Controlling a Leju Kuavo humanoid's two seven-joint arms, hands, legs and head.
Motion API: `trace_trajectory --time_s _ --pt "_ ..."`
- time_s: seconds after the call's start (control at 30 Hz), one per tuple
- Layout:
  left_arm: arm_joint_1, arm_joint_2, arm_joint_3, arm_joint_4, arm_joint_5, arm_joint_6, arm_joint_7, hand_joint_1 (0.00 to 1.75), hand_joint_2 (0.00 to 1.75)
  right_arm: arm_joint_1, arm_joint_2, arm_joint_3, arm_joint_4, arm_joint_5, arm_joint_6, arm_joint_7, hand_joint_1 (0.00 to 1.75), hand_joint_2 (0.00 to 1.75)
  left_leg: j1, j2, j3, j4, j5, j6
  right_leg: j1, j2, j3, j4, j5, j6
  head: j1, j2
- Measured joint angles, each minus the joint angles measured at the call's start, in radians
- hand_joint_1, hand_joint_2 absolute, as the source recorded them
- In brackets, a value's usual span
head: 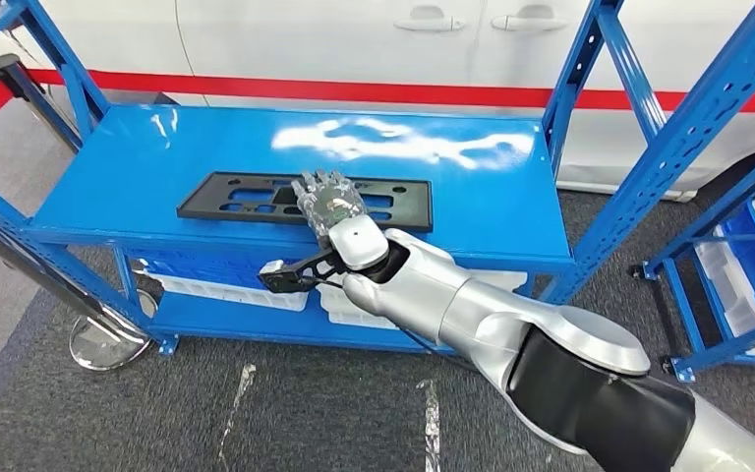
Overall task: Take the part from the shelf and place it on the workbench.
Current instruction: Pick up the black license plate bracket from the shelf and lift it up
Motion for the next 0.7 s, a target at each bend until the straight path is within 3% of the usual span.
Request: trace_trajectory --time_s 0.07,0.1,0.17,0.23,0.27,0.4,0.47,0.53,0.57,0.6,0.63,0.7 --pt "0.001 0.0 0.0 0.0 0.0 0.0 0.001 0.0 0.0 0.004 0.001 0.0 0.002 0.003 0.0 0.0 0.0 1.75 0.004 0.0 -0.062 0.102 -0.022 -0.008 0.0 -0.001 0.008 0.001 -0.008 -0.002 0.0 0.0" --pt "0.003 0.0 0.0 0.0 0.0 0.0 0.002 0.0 0.0 0.006 0.001 0.0 0.004 0.004 0.0 0.0 0.0 1.75 0.005 0.0 -0.073 0.109 -0.007 -0.011 0.0 0.0 0.013 0.002 -0.013 -0.002 0.0 0.0" --pt "0.006 0.001 0.0 0.0 0.0 0.001 0.003 0.0 0.0 0.008 0.002 0.0 0.006 0.006 0.002 0.0 0.0 1.75 0.008 0.001 -0.043 0.015 0.071 -0.012 -0.002 0.001 0.026 0.006 -0.025 0.002 0.0 0.0" --pt "0.006 0.001 0.0 0.0 0.0 0.001 0.003 0.0 0.0 0.007 0.005 0.0 0.008 0.008 0.003 0.001 0.0 1.75 0.006 0.001 0.008 -0.102 0.123 -0.008 -0.001 0.002 0.033 0.008 -0.035 0.011 -0.001 0.0" --pt "0.005 0.001 0.001 0.0 0.0 0.001 0.003 0.0 0.0 0.006 0.006 0.0 0.009 0.009 0.004 0.001 0.0 1.75 0.003 0.001 0.022 -0.135 0.128 -0.003 0.0 0.002 0.033 0.008 -0.037 0.015 -0.002 0.0" --pt "0.004 0.002 0.002 0.0 0.0 0.001 0.004 0.0 0.0 0.01 0.01 0.0 0.013 0.011 0.004 0.0 0.0 1.75 0.001 0.0 0.037 -0.159 0.115 0.021 0.004 0.0 0.029 0.014 -0.048 0.033 0.0 0.0" --pt "0.007 0.001 0.002 0.0 0.0 0.001 0.005 0.0 0.0 0.009 0.01 0.0 0.015 0.012 0.005 0.0 0.0 1.75 0.004 0.001 0.049 -0.167 0.112 0.033 0.004 -0.002 -0.003 0.085 -0.083 0.039 0.003 0.0" --pt "0.006 0.001 0.002 0.0 0.001 0.0 0.006 0.0 0.0 0.013 0.01 0.0 0.017 0.012 0.007 -0.002 0.0 1.75 0.002 0.001 0.056 -0.167 0.106 0.043 0.004 -0.003 -0.08 0.223 -0.131 0.04 0.004 0.0" --pt "0.006 0.001 0.002 0.0 0.001 0.0 0.006 0.0 0.0 0.017 0.01 0.0 0.019 0.012 0.008 -0.003 0.0 1.75 0.0 0.0 0.06 -0.167 0.103 0.046 0.004 -0.003 -0.116 0.277 -0.141 0.039 0.004 0.0" --pt "0.006 0.002 0.002 0.0 0.001 0.0 0.006 0.0 0.0 0.021 0.01 0.0 0.022 0.013 0.009 -0.004 0.0 1.75 0.0 -0.001 0.064 -0.166 0.099 0.047 0.004 -0.003 -0.139 0.302 -0.135 0.038 0.004 0.0" --pt "0.006 0.002 0.002 0.0 0.001 0.0 0.006 0.0 0.0 0.024 0.01 0.0 0.024 0.013 0.01 -0.005 0.0 1.75 -0.001 -0.003 0.07 -0.166 0.094 0.047 0.004 -0.003 -0.139 0.282 -0.106 0.036 0.004 0.0" --pt "0.007 0.001 0.002 0.0 0.001 0.0 0.006 0.0 0.0 0.026 0.01 0.0 0.027 0.014 0.011 -0.007 0.0 1.75 -0.001 -0.005 0.086 -0.163 0.081 0.044 0.005 -0.003 -0.091 0.151 -0.022 0.027 0.004 0.0"
